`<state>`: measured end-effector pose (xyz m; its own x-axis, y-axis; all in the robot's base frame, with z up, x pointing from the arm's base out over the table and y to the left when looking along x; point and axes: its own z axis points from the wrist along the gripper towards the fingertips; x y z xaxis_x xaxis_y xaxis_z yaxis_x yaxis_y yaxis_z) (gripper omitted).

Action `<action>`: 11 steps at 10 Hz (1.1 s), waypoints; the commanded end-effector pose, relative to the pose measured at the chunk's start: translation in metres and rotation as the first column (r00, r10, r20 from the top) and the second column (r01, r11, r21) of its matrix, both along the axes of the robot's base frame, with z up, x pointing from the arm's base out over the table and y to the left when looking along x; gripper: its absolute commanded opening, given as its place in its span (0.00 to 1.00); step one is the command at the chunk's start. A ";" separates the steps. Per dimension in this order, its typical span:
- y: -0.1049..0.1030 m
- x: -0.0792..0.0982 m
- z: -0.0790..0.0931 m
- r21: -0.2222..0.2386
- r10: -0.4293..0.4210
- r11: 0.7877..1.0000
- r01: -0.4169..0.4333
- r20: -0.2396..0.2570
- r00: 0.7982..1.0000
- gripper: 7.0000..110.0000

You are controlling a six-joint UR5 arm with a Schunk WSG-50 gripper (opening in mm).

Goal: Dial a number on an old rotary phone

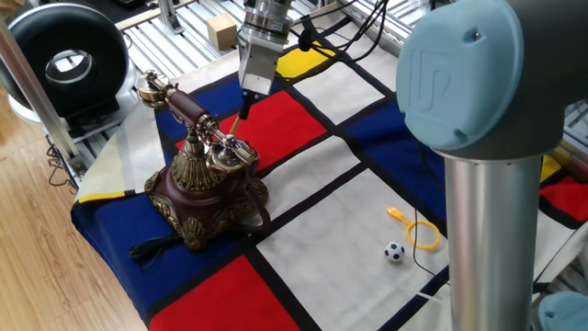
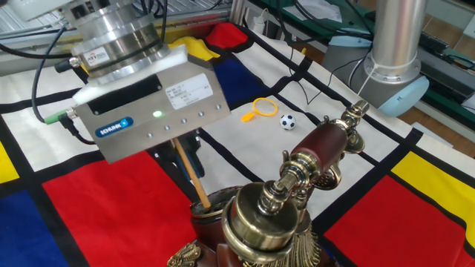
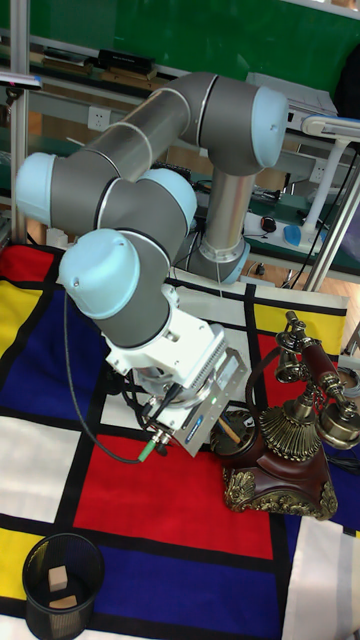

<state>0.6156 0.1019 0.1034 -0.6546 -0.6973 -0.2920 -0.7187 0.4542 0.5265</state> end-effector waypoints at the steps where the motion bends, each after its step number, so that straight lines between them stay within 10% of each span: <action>1: 0.002 0.002 0.000 0.014 -0.019 1.000 0.019 -0.009 1.000 0.00; 6: 0.020 -0.048 0.015 -0.087 -0.155 0.986 0.140 -0.209 0.965 0.00; 11: 0.019 -0.047 0.015 -0.129 -0.201 0.976 0.175 -0.227 0.953 0.00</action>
